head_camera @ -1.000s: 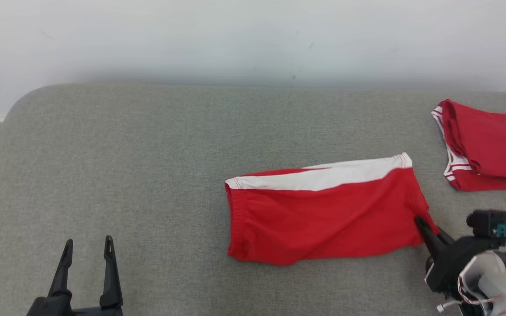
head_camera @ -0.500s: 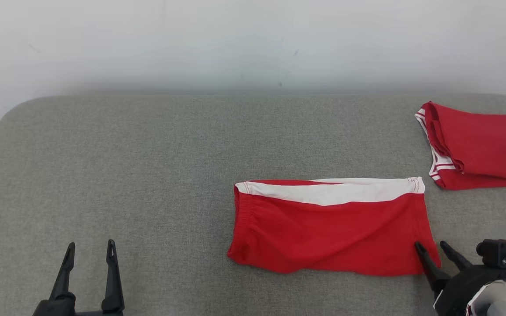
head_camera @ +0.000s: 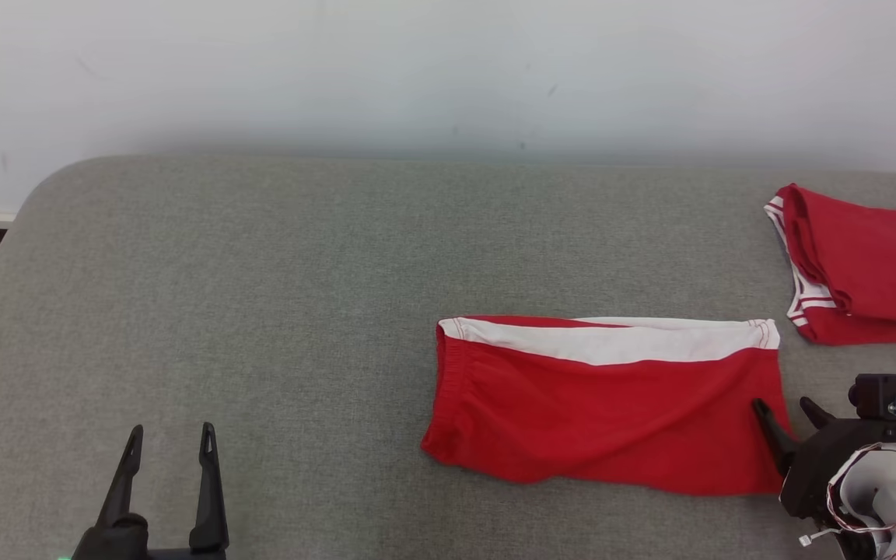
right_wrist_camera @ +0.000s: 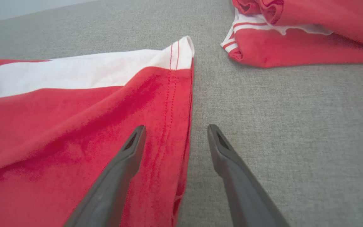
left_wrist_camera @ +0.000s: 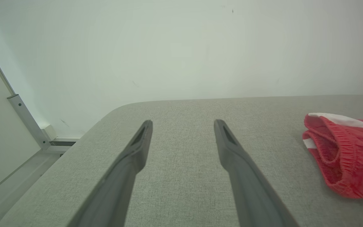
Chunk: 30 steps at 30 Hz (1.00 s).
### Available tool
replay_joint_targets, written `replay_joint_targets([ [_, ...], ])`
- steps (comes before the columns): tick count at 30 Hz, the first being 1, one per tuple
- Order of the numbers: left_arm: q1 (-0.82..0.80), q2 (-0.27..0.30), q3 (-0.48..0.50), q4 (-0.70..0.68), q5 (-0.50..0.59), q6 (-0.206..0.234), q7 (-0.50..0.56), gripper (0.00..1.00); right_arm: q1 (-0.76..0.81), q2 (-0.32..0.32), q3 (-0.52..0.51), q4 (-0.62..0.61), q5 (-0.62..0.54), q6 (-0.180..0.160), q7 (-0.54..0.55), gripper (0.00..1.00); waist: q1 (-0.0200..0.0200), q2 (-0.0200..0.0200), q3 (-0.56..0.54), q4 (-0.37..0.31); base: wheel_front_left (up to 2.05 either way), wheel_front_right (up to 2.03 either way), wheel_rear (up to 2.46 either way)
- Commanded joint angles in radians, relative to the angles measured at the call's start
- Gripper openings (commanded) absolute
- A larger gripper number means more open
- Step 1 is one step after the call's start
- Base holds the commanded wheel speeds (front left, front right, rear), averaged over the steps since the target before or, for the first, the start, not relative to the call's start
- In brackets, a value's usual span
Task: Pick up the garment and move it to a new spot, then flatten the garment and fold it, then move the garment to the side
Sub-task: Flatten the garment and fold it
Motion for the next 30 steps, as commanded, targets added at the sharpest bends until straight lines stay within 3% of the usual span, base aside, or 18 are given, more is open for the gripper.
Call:
replay_joint_targets([
  [1,-0.009,0.004,-0.003,0.001,0.008,0.004,-0.003,1.00,-0.013,0.013,0.002,0.026,-0.012,-0.003,0.015,1.00,-0.0001,-0.0001,0.006,0.013,0.00,0.00,0.00],
  [7,-0.011,0.008,-0.004,0.004,0.004,0.007,-0.003,1.00,-0.016,0.067,0.019,0.109,-0.005,-0.003,0.107,0.98,-0.0001,-0.0001,0.007,0.031,0.00,0.00,0.00],
  [8,-0.010,0.008,-0.004,0.004,0.002,0.006,-0.003,1.00,-0.014,0.076,0.021,0.118,-0.002,-0.003,0.125,0.48,-0.0001,-0.0001,0.007,0.033,0.00,0.00,0.00],
  [9,-0.009,0.008,-0.004,0.004,0.001,0.007,-0.003,1.00,-0.014,0.082,0.028,0.125,-0.002,-0.003,0.140,0.24,-0.0001,-0.0001,0.007,0.034,0.00,0.00,0.00],
  [10,-0.007,0.008,-0.003,0.005,-0.001,0.008,-0.003,1.00,-0.016,0.087,0.030,0.132,0.000,-0.003,0.149,0.04,-0.0001,-0.0001,0.006,0.034,0.00,0.00,0.00],
  [11,-0.005,0.008,-0.002,0.005,-0.003,0.010,-0.003,1.00,-0.018,0.091,0.029,0.138,0.005,-0.003,0.155,0.00,-0.0001,-0.0001,0.006,0.033,0.00,0.00,0.00],
  [21,0.008,0.008,0.002,0.008,-0.008,0.015,-0.003,1.00,-0.059,0.016,0.015,0.172,0.001,-0.004,0.109,0.00,-0.0001,-0.0001,-0.018,0.028,0.00,0.00,0.00],
  [30,0.028,0.006,0.011,0.006,-0.017,0.022,-0.003,1.00,-0.063,-0.008,0.007,0.078,0.046,-0.003,0.093,0.00,-0.0001,-0.0001,-0.038,0.008,0.00,0.00,0.00],
])
